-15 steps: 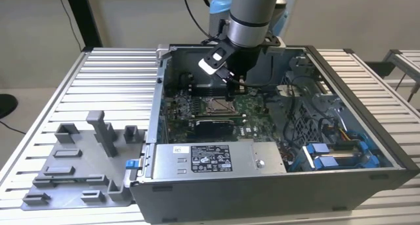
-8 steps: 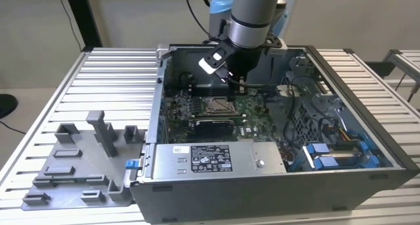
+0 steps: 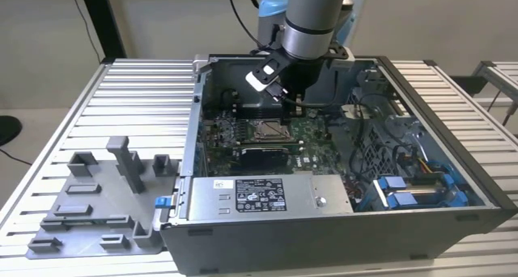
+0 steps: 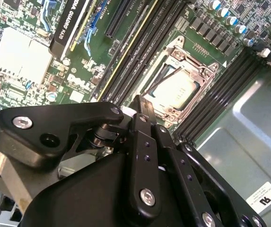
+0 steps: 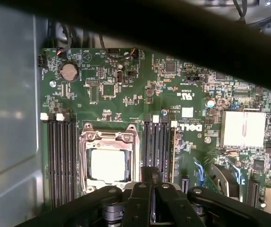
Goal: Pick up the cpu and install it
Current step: 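Install the second cpu locking lever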
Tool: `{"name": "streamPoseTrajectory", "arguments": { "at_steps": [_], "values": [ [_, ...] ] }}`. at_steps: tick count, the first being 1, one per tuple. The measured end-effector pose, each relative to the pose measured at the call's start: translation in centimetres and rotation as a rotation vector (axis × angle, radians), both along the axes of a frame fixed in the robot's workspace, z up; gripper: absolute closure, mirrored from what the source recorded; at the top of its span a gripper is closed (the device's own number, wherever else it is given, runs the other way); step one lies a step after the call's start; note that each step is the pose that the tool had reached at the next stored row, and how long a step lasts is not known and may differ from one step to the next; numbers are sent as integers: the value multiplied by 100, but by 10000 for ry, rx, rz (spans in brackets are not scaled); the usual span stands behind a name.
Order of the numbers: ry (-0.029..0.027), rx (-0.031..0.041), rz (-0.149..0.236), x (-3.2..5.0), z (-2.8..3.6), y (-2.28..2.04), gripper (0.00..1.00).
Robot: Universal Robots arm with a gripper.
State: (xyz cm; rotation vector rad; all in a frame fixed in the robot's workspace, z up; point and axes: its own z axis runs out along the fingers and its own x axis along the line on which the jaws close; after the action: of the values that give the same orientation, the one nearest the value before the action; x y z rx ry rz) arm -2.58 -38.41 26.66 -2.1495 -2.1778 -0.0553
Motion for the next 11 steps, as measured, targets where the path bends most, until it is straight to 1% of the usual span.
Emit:
{"name": "streamPoseTrajectory", "arguments": {
  "at_steps": [9, 11],
  "values": [
    [1, 0, 0, 0, 0, 0, 100],
    [0, 2, 2, 8, -23, 0, 100]
  ]
}}
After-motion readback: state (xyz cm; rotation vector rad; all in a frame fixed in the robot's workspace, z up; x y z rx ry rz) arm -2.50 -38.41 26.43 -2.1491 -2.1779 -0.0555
